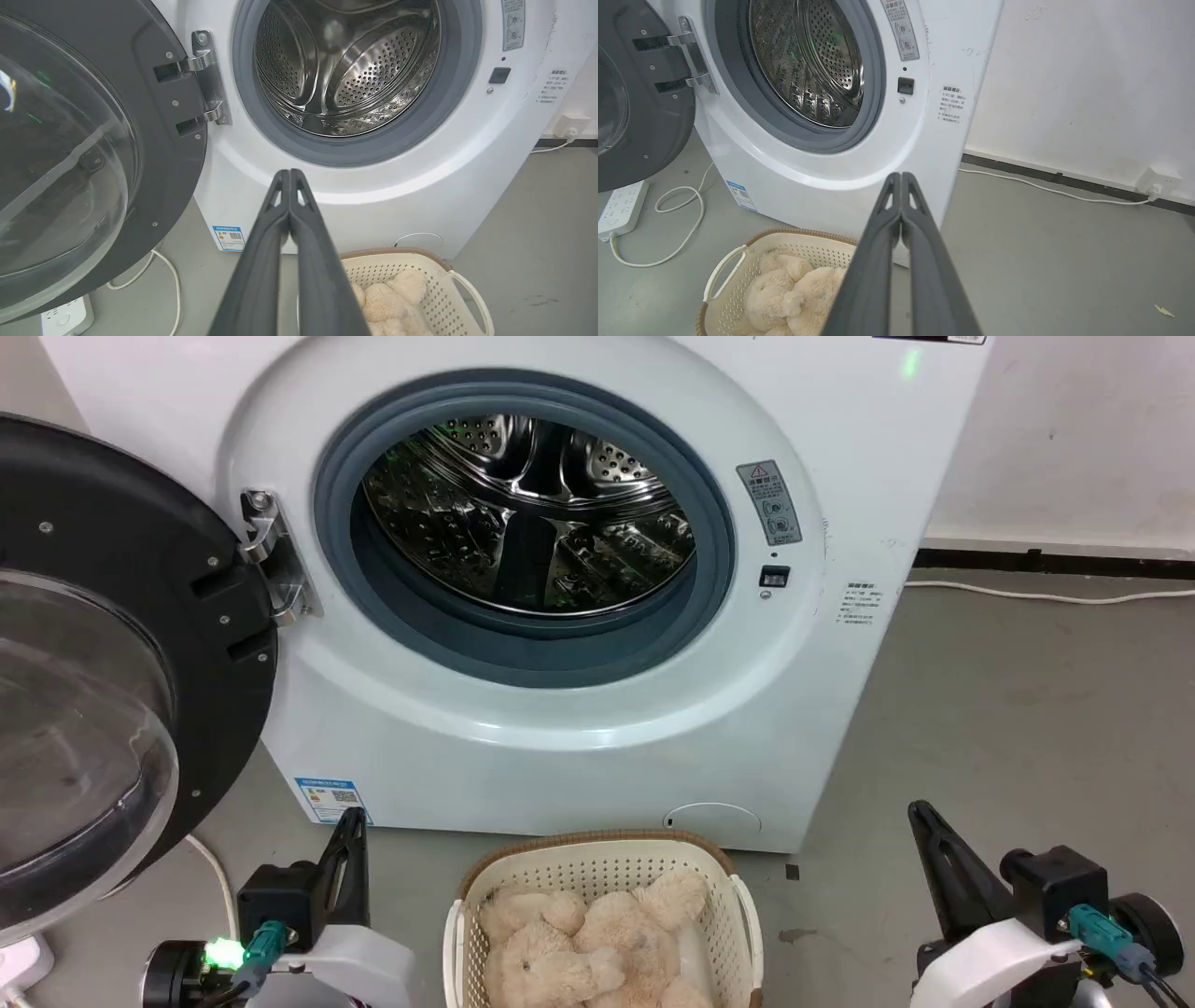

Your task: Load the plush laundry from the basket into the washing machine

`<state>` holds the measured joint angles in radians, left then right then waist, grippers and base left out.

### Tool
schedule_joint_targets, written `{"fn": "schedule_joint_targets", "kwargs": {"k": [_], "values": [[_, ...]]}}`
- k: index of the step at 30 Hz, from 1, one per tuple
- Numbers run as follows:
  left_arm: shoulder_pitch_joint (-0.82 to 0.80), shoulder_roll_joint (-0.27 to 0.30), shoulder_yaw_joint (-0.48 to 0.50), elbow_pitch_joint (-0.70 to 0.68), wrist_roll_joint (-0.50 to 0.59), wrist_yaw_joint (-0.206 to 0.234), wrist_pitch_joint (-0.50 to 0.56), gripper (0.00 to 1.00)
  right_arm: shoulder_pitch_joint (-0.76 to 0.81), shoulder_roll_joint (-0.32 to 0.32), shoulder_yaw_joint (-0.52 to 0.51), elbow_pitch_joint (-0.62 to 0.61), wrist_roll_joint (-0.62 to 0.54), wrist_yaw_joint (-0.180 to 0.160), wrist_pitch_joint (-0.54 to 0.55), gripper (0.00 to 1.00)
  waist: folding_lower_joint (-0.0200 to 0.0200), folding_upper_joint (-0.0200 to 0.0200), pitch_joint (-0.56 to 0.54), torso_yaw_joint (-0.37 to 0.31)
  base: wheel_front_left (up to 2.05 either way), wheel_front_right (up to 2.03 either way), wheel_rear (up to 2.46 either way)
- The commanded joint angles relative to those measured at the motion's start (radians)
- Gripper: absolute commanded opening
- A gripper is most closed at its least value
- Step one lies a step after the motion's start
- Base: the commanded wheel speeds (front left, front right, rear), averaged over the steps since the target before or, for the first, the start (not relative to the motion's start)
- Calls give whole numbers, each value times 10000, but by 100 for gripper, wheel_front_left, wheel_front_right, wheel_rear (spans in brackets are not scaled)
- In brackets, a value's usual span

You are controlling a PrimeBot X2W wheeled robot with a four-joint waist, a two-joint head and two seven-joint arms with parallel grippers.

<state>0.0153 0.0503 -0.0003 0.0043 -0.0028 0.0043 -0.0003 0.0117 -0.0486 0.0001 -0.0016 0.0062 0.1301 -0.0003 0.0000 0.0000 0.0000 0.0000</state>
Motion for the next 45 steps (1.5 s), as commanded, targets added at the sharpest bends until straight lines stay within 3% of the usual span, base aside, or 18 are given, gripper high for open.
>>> {"fn": "schedule_joint_targets", "kwargs": {"k": [1, 37, 38, 45], "values": [[-153, -1, 3, -43, 28, -43, 3, 0, -117, -16, -1, 16, -62, 6, 3, 0, 0, 0, 0, 0, 0, 0, 0], [-153, -1, 3, -43, 28, -43, 3, 0, -117, -16, -1, 16, -62, 6, 3, 0, 0, 0, 0, 0, 0, 0, 0], [6, 0, -4, 2, -3, 12, 0, 100, 2, 0, 0, 0, 7, 0, 0, 100, 0, 0, 0, 0, 0, 0, 0], [37, 0, -85, 12, -134, 46, -87, 100, 90, -1, 0, 18, 188, 0, -74, 100, 0, 0, 1, 0, 0, 0, 0]]}}
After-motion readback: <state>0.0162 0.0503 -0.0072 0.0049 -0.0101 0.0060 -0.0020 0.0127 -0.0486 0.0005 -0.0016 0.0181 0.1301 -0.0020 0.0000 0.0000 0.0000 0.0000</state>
